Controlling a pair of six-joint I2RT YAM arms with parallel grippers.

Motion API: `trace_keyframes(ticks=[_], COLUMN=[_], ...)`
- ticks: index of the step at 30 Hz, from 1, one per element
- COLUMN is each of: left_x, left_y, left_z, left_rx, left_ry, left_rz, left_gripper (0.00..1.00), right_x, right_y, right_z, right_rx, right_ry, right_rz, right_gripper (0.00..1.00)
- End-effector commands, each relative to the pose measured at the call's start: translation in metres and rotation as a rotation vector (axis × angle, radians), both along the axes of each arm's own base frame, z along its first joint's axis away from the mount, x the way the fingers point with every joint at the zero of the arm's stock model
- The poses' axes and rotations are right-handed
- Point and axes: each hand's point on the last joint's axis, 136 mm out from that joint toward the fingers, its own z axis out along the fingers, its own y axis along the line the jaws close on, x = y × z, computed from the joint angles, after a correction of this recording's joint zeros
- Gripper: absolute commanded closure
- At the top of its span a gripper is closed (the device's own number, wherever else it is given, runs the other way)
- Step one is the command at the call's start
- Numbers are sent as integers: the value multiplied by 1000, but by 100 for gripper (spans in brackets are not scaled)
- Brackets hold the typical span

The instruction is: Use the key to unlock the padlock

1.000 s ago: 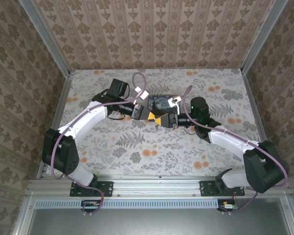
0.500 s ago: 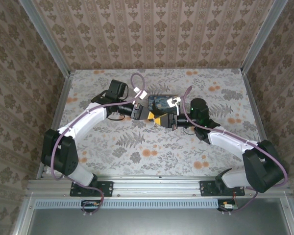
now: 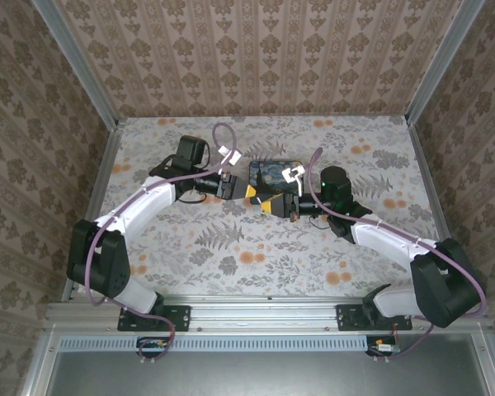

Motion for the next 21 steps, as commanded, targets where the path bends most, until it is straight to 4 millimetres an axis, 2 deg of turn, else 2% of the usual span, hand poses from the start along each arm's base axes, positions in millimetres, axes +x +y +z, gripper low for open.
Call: trace_keyframes(ticks=[1,9,15,18,20,21], left_x=[-6,-14,-19,-19,-22,-22], left_y=[0,-9,-17,-20,-21,-21], left_z=[14,9,7,6,8,9], left_rx=[-43,-32,-36,-37,-47,-51], left_ry=[-30,-27,-21,-17,-17,-21], left_rz=[-21,-62,-97,-106,-121,-124], left_gripper=[70,70,73,81,96,100], right_x=[-3,-4,-5,-5,-5,-6], right_y=[2,2,3,3,3,3], right_z=[9,10,12,12,13,13], right_rx=[9,10,14,13,12,12], right_ry=[-39,-35,-37,-35,-35,-35], right_rz=[14,18,29,31,29,28], right_gripper=[100,100,100,100,100,100])
